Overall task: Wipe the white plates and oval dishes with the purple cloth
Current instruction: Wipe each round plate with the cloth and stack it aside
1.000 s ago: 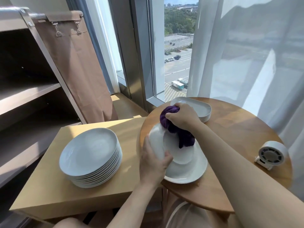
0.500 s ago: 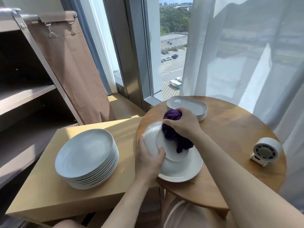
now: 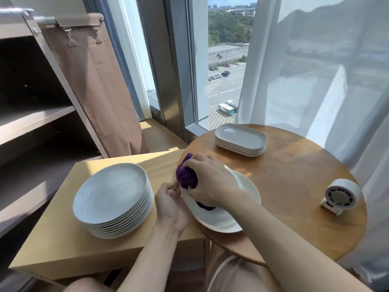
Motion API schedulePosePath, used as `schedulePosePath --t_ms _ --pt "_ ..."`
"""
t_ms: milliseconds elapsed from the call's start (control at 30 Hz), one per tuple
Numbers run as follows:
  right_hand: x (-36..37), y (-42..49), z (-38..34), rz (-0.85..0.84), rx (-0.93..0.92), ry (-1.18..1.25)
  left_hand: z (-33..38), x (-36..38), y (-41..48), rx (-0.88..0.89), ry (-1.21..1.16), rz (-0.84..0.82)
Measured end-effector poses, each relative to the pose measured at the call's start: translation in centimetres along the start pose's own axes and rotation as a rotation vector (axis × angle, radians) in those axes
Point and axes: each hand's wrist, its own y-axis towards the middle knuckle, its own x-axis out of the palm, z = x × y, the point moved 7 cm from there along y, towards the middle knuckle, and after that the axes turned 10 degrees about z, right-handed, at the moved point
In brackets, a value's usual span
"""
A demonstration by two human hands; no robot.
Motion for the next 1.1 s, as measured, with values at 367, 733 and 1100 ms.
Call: schedulePosePath --t_ms 367,733,1100 --pt "1.5 -7.9 -1.3 -0.089 -0.165 -0.093 -0.6 -1.2 0.3 -0.083 0.078 0.119" --pt "-1.3 -7.5 2.6 -0.009 0.081 0.323 -0.6 -1.1 0.7 0.066 0.344 0.192" --pt "-1.2 -1.7 5.0 0.050 0.243 0.344 -0.5 -1.2 1.0 0.101 0.437 0.162"
